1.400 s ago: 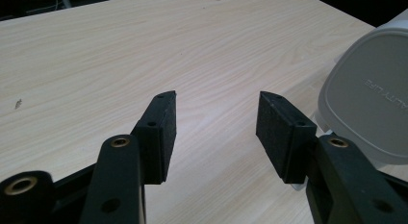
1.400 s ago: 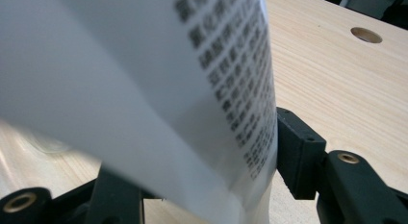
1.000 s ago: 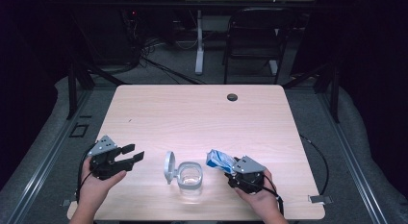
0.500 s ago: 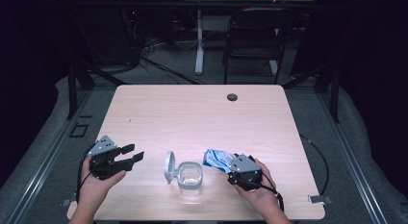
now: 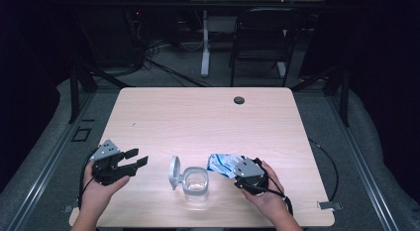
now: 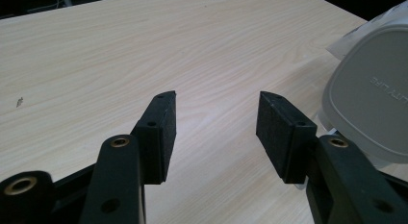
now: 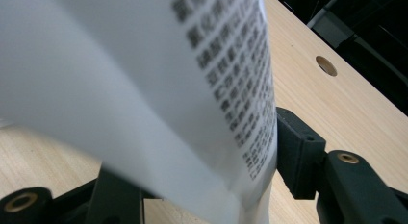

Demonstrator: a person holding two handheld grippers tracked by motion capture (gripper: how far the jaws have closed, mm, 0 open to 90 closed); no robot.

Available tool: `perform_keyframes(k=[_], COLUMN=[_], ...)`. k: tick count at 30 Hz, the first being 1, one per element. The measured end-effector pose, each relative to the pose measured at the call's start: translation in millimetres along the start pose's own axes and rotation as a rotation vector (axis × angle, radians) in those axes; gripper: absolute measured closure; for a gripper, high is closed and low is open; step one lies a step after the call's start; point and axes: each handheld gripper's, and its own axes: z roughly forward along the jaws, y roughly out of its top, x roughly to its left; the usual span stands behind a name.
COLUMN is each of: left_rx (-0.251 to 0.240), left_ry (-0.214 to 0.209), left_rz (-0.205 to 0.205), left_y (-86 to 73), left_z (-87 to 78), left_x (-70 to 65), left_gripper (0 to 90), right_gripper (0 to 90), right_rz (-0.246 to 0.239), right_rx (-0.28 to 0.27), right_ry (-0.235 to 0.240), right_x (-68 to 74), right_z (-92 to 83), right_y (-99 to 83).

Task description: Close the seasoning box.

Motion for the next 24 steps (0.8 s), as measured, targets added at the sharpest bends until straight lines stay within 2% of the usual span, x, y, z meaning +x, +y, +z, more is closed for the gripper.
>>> perform_keyframes(k=[24], left_rx=[-0.004], left_ry=[-0.002], left_rz=[-0.005], left_y=[-0.8], left_z=[0.4], left_x=[1.0], left_gripper=[49.6], right_gripper=[46.1], right_rz=[-0.075], right_rx=[0.001], right_ry=[-0.042], right_x=[-0.2], right_z=[0.6], right_y=[9.8])
